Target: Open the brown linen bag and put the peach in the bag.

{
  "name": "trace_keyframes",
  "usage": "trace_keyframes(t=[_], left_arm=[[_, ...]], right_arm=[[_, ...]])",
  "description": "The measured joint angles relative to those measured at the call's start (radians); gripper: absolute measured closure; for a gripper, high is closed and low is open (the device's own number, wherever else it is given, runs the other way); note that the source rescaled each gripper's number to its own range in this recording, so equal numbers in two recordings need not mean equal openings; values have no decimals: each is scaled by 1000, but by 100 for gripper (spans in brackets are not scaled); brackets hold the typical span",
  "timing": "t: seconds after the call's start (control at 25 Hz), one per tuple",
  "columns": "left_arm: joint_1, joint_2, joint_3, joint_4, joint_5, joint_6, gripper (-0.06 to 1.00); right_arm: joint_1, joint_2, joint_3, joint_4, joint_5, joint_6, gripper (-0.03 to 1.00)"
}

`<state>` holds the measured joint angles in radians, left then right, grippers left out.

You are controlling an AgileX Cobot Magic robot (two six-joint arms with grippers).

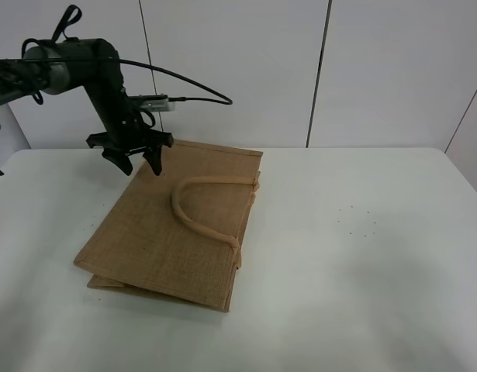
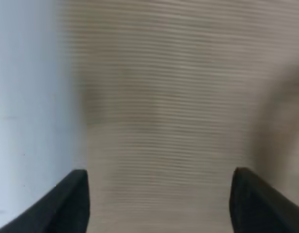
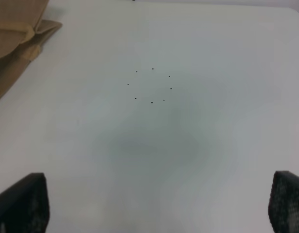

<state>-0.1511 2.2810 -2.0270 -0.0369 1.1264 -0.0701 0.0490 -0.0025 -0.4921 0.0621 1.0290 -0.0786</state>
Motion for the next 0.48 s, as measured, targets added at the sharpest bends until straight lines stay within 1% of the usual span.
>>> trace_keyframes(t=[0.24,0.36,0.48], left_arm=[[157,0,0,9,19,-2,9],[189,-1,0,10,28,-2,9],[187,-17,1,8,33,-2,9]], right_arm=[[0,0,0,0,0,0,-3],[0,0,0,0,0,0,-3],[0,0,0,0,0,0,-3]])
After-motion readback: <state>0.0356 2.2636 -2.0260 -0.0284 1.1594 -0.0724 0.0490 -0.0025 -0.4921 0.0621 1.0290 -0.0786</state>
